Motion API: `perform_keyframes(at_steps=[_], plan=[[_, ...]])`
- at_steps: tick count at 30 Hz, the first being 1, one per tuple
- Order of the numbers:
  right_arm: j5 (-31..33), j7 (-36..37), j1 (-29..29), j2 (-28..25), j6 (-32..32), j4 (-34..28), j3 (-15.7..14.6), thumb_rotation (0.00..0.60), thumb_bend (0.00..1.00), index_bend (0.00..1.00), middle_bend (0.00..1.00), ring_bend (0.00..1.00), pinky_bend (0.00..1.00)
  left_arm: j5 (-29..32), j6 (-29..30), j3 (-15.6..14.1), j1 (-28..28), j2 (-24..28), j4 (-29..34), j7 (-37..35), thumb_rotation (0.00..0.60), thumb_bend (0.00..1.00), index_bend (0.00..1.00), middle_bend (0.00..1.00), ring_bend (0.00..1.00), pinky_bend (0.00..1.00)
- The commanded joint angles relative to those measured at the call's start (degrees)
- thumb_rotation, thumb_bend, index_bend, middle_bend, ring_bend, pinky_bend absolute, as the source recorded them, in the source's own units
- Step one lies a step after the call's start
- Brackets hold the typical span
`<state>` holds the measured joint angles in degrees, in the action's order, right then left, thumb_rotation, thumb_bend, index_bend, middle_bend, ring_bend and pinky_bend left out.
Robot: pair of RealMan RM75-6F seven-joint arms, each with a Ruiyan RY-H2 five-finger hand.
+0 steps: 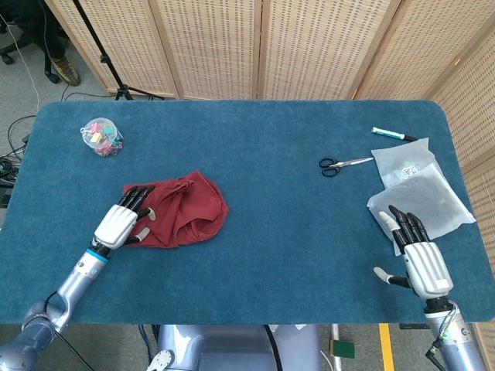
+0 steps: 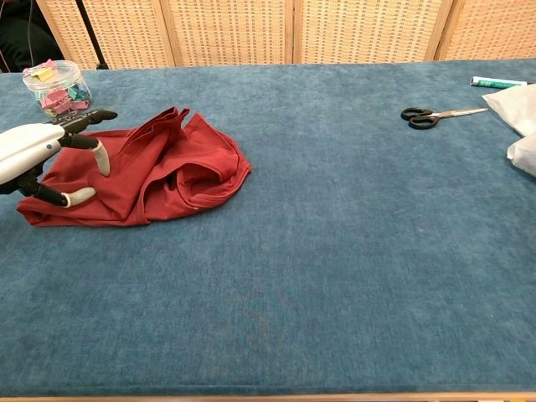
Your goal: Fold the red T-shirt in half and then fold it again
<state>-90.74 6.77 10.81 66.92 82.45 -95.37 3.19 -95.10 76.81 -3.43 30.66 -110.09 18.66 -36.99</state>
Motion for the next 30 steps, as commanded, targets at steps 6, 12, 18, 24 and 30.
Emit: perform_keyframes(at_steps=[6,12,18,24,30], plan=[[-0.04,0.29,0.00,-0.10,0.01,-0.01,-0.02,0.600,0.00,0.00,0.00,0.00,0.04,0.59,-0.40,0.20,0.25,-0.91,-1.27,-0.14,0.600,0.40,0.56,0.00,0.00,0.00],[-0.07,0.20,0.02,-0.06,-0.04,-0.02,-0.04,0.600,0.00,0.00,0.00,0.00,0.04,1.18,-0.17,0.64,0.45,-1.25,-1.64,-0.66,0.600,0.43,0.62,0.00,0.00,0.00],[-0.07,0.17,0.02,-0.07,-0.01,-0.06,-0.03,0.600,0.00,0.00,0.00,0.00,0.04,1.42,1.02,0.97,0.85,-1.20,-1.53,-1.21,0.600,0.43,0.66,0.00,0.00,0.00],[-0.10,0.13,-0.01,-0.10,0.04,-0.11,-0.05,0.600,0.00,0.00,0.00,0.00,0.04,0.85,4.25,1.01,1.76,-0.78,-0.61,-0.63,0.600,0.43,0.69,0.00,0.00,0.00],[-0.11,0.21,-0.05,-0.17,0.15,-0.16,-0.02,0.600,0.00,0.00,0.00,0.00,0.04,-1.73,9.83,0.05,4.33,-0.12,0.36,4.47,0.600,0.43,0.70,0.00,0.00,0.00]])
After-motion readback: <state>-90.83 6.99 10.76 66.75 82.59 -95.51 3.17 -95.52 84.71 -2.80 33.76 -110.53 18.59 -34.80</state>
